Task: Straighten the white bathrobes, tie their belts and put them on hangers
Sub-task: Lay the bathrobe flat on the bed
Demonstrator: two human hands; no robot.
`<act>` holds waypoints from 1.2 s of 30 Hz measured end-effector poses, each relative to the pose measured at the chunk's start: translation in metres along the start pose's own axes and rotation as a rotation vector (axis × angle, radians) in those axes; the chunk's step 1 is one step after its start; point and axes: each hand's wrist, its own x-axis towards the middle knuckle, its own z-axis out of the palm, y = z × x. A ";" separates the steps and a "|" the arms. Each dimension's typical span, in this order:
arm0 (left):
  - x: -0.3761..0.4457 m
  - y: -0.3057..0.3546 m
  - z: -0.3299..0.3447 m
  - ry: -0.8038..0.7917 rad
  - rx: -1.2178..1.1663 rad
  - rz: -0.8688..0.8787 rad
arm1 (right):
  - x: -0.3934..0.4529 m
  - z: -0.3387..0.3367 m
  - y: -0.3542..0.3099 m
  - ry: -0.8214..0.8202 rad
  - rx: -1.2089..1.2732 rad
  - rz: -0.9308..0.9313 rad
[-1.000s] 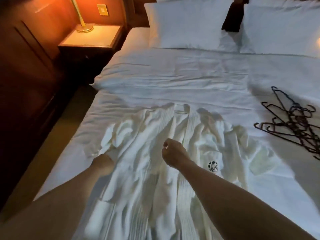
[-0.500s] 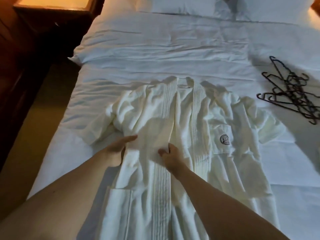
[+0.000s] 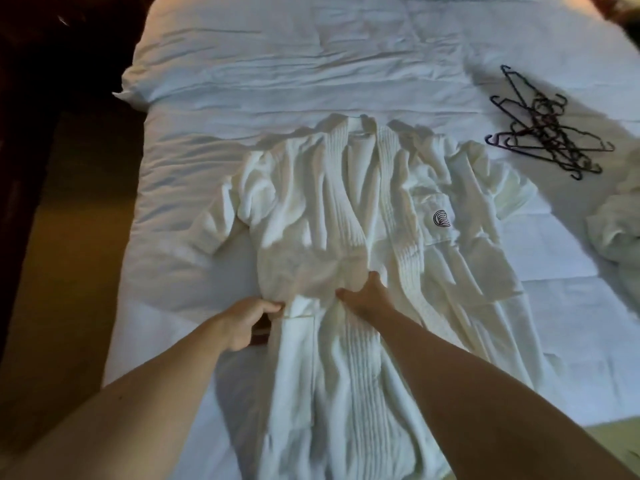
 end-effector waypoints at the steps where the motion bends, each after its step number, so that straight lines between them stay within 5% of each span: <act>1: -0.002 -0.005 0.001 0.023 0.018 0.053 | -0.003 0.003 0.002 -0.007 -0.019 -0.009; 4: -0.009 -0.004 -0.013 0.115 0.146 0.250 | -0.011 -0.007 0.002 0.055 -0.071 -0.103; 9: -0.024 -0.008 -0.037 0.232 0.030 0.400 | -0.022 -0.033 0.004 0.263 -0.013 -0.122; 12: -0.027 -0.032 -0.025 0.001 -0.290 0.142 | -0.032 -0.018 0.010 0.025 0.166 -0.062; 15: -0.013 -0.058 -0.022 -0.079 -0.547 0.022 | -0.043 0.000 0.026 -0.096 0.050 -0.086; 20: -0.023 -0.058 0.017 -0.169 0.089 0.083 | -0.050 0.006 0.044 -0.057 0.002 -0.112; 25: -0.023 -0.055 0.026 -0.324 0.238 0.128 | -0.054 0.001 0.065 -0.002 -0.058 -0.130; 28: -0.021 -0.062 0.031 -0.168 0.239 0.295 | -0.056 0.001 0.071 0.093 -0.004 -0.101; 32: -0.002 -0.053 0.039 0.259 0.481 0.758 | -0.063 -0.001 0.081 0.325 0.162 -0.010; 36: 0.016 -0.048 0.056 0.287 0.245 0.720 | -0.059 0.002 0.089 0.269 0.144 -0.022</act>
